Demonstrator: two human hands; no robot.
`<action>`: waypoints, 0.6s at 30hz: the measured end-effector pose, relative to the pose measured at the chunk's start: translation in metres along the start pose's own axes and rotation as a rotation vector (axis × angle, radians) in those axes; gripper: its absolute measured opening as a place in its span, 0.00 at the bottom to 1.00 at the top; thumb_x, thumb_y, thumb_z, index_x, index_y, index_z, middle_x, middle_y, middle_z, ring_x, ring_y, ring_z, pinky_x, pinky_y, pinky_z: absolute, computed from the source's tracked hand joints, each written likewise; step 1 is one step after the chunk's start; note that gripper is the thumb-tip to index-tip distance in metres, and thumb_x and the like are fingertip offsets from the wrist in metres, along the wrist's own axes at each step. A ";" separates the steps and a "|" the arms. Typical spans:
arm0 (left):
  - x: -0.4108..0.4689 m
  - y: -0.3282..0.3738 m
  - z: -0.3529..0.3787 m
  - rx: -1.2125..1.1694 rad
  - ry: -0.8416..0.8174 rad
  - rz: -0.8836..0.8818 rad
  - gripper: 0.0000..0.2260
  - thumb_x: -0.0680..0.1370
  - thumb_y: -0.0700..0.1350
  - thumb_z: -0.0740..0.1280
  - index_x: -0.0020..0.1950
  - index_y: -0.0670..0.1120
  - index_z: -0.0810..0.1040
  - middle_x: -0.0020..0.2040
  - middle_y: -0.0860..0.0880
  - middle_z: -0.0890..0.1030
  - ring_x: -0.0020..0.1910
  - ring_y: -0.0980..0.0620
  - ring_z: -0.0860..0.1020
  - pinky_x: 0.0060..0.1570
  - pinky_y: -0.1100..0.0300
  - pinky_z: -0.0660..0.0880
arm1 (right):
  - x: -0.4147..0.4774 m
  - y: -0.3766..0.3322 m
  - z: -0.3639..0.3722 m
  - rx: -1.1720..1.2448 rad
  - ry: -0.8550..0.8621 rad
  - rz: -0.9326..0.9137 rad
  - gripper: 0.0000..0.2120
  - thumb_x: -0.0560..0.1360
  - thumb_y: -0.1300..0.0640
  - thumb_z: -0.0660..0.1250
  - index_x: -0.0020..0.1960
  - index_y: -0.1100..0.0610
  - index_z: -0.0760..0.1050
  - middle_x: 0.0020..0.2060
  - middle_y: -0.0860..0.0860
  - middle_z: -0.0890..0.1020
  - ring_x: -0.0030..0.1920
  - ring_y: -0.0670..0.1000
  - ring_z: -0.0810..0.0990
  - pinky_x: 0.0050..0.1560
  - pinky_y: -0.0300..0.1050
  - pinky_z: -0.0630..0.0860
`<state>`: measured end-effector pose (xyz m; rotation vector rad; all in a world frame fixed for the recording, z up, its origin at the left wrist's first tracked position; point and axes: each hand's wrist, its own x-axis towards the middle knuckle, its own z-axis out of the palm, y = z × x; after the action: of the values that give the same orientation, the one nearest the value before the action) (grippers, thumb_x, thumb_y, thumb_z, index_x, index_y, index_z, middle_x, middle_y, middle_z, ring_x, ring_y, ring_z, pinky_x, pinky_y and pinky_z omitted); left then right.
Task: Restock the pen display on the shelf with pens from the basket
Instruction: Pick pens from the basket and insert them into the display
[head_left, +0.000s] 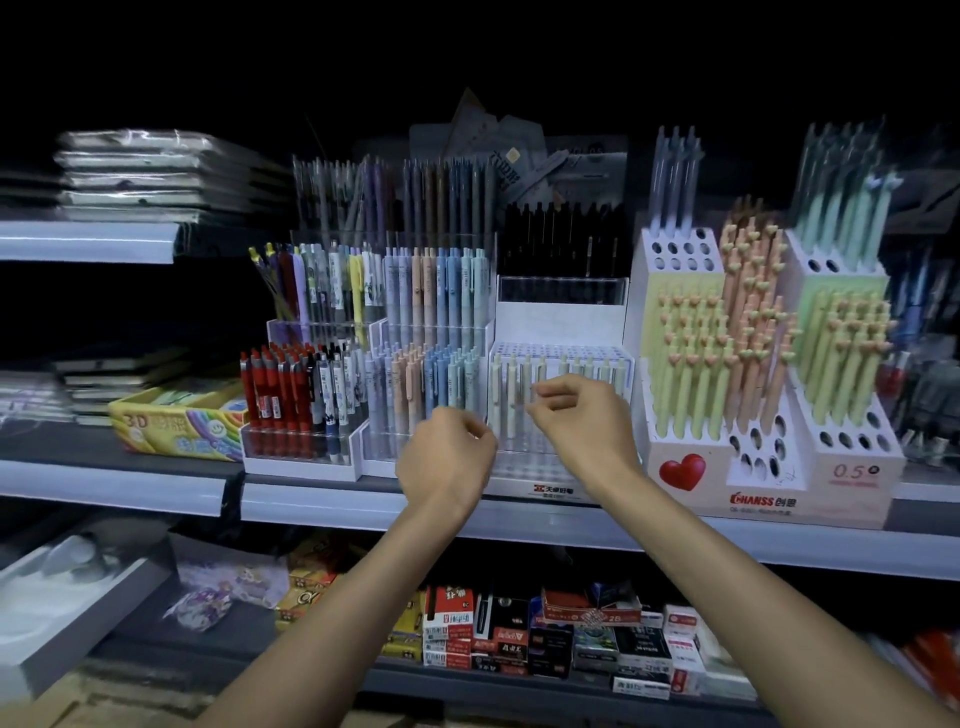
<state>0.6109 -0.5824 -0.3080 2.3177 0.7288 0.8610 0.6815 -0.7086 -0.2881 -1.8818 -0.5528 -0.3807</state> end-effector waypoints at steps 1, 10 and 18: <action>-0.004 -0.006 -0.006 -0.003 -0.020 0.022 0.08 0.78 0.47 0.68 0.46 0.53 0.87 0.40 0.53 0.85 0.42 0.48 0.83 0.35 0.58 0.73 | -0.006 -0.003 -0.006 -0.051 -0.018 -0.037 0.10 0.77 0.58 0.73 0.57 0.55 0.84 0.46 0.46 0.85 0.48 0.46 0.83 0.57 0.45 0.81; -0.048 -0.064 -0.065 0.352 -0.155 0.330 0.36 0.77 0.73 0.57 0.82 0.60 0.61 0.81 0.51 0.66 0.80 0.45 0.62 0.77 0.38 0.59 | -0.074 -0.018 -0.035 -0.665 -0.202 -0.228 0.41 0.73 0.36 0.73 0.80 0.46 0.61 0.81 0.55 0.58 0.82 0.58 0.53 0.80 0.54 0.53; -0.087 -0.110 -0.087 0.501 -0.180 0.407 0.45 0.70 0.81 0.42 0.84 0.62 0.41 0.86 0.50 0.44 0.85 0.44 0.43 0.79 0.32 0.47 | -0.130 -0.018 -0.026 -0.869 -0.355 -0.127 0.60 0.68 0.19 0.60 0.82 0.46 0.30 0.81 0.56 0.31 0.79 0.61 0.26 0.80 0.62 0.35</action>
<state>0.4609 -0.5351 -0.3595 3.0172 0.4318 0.6731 0.5622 -0.7523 -0.3306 -2.7910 -0.8299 -0.4059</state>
